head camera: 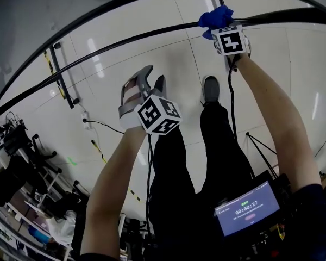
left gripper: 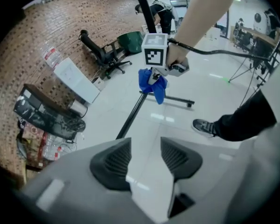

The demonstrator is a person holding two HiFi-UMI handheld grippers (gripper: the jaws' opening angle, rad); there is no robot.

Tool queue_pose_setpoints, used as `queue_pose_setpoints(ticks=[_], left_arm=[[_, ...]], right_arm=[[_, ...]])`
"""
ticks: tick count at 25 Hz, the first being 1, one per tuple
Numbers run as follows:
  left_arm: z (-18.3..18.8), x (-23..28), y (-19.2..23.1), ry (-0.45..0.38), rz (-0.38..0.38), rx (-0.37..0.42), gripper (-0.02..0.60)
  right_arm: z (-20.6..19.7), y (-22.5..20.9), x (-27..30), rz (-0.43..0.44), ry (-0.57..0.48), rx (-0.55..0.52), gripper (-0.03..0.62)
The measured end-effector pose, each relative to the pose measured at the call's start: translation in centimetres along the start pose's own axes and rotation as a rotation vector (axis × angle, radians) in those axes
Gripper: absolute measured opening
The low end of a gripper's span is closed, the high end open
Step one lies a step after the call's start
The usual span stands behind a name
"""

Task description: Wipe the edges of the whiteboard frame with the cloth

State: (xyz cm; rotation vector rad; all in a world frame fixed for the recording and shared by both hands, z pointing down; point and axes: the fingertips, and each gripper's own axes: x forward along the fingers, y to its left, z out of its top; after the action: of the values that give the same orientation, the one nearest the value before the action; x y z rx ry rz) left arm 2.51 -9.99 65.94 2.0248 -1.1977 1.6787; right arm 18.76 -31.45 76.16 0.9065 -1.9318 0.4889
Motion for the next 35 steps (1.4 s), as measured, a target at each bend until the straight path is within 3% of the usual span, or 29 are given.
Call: queue_pose_setpoints(ticks=[2, 6, 10, 12, 16, 24, 35], left_arm=[[-0.5, -0.1, 0.3, 0.004, 0.018, -0.037, 0.196], [-1.5, -0.7, 0.5, 0.004, 0.063, -0.11, 0.196], [-2.6, -1.4, 0.3, 0.005, 0.094, -0.204, 0.196], [-3.8, -1.6, -0.1, 0.012, 0.101, -0.242, 0.196], [-7.3, -2.1, -0.2, 0.035, 0.108, -0.288, 0.196], [-13.3, -3.3, 1.6, 0.059, 0.131, -0.363, 0.196], [-20.3, -4.5, 3.0, 0.05, 0.166, -0.508, 0.196]], right_arm=[[0.5, 0.5, 0.2, -0.007, 0.014, -0.011, 0.189], [1.8, 4.3, 0.7, 0.075, 0.029, -0.071, 0.189], [1.9, 5.2, 1.2, 0.043, 0.057, -0.127, 0.189], [2.4, 6.0, 1.4, 0.058, 0.057, -0.133, 0.189], [3.9, 9.9, 1.9, 0.114, 0.038, -0.243, 0.189], [5.4, 12.7, 2.6, 0.058, 0.075, -0.266, 0.19], [8.0, 18.1, 2.9, 0.043, 0.095, -0.36, 0.19]])
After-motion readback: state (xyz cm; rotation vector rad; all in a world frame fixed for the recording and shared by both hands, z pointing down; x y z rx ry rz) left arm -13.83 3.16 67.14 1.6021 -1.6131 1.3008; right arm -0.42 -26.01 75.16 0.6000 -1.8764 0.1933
